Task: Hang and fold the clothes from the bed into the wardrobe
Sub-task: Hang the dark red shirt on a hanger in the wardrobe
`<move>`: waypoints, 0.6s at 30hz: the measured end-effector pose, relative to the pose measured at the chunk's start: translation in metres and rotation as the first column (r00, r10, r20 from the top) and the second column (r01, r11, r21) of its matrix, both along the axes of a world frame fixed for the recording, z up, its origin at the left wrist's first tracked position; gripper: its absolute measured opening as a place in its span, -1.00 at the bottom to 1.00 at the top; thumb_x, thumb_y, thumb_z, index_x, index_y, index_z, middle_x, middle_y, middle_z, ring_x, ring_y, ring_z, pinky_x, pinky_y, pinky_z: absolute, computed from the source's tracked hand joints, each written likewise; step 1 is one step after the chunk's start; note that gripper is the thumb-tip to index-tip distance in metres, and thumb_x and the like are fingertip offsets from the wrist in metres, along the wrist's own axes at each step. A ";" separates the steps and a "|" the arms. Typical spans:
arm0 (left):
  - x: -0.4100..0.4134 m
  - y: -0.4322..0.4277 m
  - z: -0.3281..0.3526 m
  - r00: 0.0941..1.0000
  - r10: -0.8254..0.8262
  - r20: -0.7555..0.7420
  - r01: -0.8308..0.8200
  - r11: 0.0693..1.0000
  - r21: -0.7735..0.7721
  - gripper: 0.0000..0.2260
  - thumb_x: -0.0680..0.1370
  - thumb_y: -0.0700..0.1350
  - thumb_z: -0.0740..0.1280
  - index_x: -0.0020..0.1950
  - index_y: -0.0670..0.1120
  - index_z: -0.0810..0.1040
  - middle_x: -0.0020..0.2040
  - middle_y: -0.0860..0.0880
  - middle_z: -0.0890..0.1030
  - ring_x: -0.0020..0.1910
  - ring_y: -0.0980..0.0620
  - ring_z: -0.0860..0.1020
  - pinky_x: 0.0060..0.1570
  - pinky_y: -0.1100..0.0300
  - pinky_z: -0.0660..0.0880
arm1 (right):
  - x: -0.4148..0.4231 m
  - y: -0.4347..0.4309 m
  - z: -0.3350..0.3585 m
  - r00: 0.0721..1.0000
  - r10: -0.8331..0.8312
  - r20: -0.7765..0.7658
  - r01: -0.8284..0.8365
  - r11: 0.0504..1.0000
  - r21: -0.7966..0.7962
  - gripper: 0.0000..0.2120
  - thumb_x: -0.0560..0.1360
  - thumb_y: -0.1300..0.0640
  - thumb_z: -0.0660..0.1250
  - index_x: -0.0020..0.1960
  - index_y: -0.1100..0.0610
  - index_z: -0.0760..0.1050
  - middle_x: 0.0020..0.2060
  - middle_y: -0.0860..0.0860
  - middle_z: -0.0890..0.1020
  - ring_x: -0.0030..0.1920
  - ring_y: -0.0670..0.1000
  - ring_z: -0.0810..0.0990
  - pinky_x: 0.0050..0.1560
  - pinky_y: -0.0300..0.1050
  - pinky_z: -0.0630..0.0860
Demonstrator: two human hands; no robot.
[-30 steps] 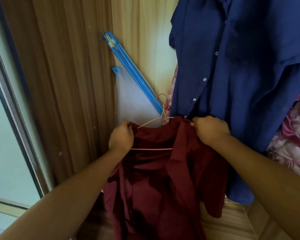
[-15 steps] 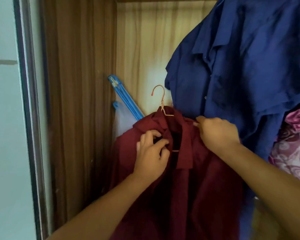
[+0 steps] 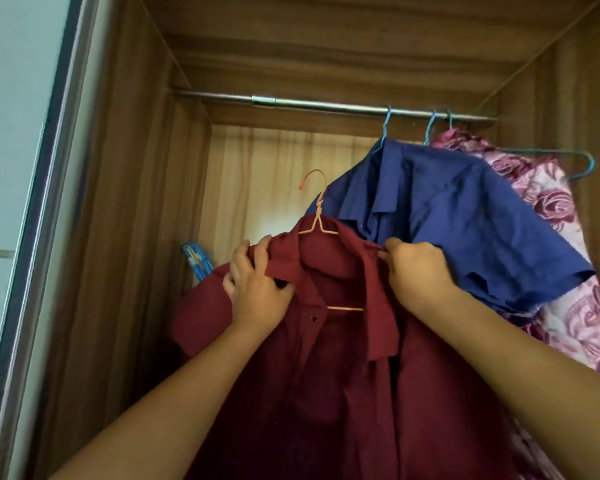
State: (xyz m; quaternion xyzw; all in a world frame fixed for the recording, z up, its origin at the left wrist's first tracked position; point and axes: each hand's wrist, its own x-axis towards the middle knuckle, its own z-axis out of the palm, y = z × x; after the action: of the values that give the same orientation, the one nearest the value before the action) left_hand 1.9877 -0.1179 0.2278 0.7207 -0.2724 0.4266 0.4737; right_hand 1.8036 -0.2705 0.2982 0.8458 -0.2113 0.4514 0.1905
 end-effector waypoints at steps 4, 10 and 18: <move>0.012 0.006 0.026 0.998 -0.045 0.035 0.039 0.987 0.155 -0.48 0.53 0.02 0.33 0.48 0.13 0.32 0.27 -0.04 0.43 0.31 -0.09 0.42 0.40 -0.17 0.24 | 0.000 0.009 0.027 0.997 -0.075 0.000 0.075 0.997 -0.003 -0.80 0.70 0.13 0.13 0.23 0.19 0.44 0.09 0.21 0.64 0.13 0.23 0.61 -0.11 -0.05 0.32; 0.030 0.005 0.049 0.983 0.023 0.183 -0.062 0.976 0.209 -0.60 0.57 0.10 0.31 0.38 0.07 0.39 0.35 -0.08 0.34 0.39 -0.11 0.32 0.35 -0.11 0.28 | 0.000 0.018 0.040 0.995 -0.027 0.094 0.034 0.996 -0.077 -0.92 0.68 0.13 0.13 0.10 0.12 0.37 -0.29 0.03 0.47 -0.25 0.17 0.49 -0.39 -0.06 0.16; 0.029 0.003 0.082 0.980 -0.084 0.181 0.056 0.987 0.153 -0.85 0.56 0.01 0.27 0.06 0.04 0.34 -0.03 0.00 0.40 0.00 -0.06 0.45 0.02 -0.05 0.47 | 0.002 0.013 0.063 0.991 0.038 0.129 -0.011 0.979 -0.202 -0.69 0.68 -0.15 0.09 0.04 0.08 0.41 -0.21 0.04 0.55 -0.16 0.20 0.59 -0.35 -0.05 0.26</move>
State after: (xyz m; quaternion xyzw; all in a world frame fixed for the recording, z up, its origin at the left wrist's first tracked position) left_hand 2.0172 -0.1150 0.3102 0.7006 -0.3716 0.4539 0.4063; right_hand 1.8059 -0.2572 0.3610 0.7931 -0.1664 0.5276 0.2548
